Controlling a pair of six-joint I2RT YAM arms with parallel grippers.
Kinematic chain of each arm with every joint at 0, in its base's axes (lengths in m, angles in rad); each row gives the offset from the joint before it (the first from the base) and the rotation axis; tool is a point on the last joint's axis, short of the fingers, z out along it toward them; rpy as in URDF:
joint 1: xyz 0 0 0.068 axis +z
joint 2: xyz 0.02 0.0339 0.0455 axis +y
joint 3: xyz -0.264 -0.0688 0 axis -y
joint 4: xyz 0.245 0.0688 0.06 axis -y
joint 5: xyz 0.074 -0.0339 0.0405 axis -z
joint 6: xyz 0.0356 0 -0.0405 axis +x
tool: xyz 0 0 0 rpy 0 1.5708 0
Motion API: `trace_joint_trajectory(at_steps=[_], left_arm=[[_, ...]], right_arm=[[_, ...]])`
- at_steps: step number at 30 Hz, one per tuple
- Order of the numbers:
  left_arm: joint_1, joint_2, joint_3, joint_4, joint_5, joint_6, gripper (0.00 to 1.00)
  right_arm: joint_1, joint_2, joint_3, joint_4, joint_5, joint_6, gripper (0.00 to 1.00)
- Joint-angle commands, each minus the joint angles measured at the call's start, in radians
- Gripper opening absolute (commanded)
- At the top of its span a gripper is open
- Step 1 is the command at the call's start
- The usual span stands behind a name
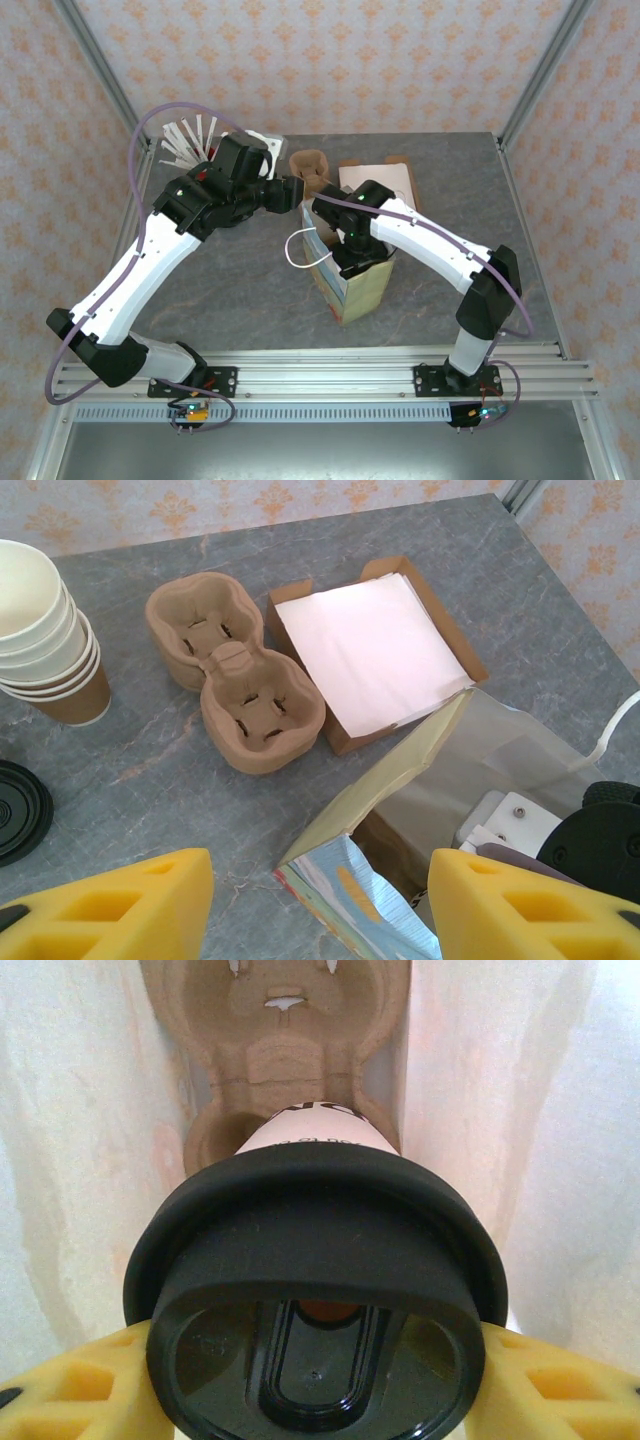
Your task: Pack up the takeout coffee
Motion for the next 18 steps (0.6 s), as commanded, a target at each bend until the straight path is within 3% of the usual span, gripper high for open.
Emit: trace_joint_trajectory(at_steps=[1,7,18], left_arm=[[0.009,-0.024,-0.009,0.017,0.001,0.02,0.6],[0.009,-0.033,-0.02,0.017,-0.005,0.02,0.6],[0.009,-0.031,-0.017,0.016,-0.003,0.02,0.6]], right_arm=[[-0.007,0.055,-0.047,0.034,0.048,-0.01,0.4],[-0.006,0.066,-0.08,0.06,0.028,-0.008,0.4],[-0.001,0.052,0.027,-0.011,0.065,-0.014,0.4]])
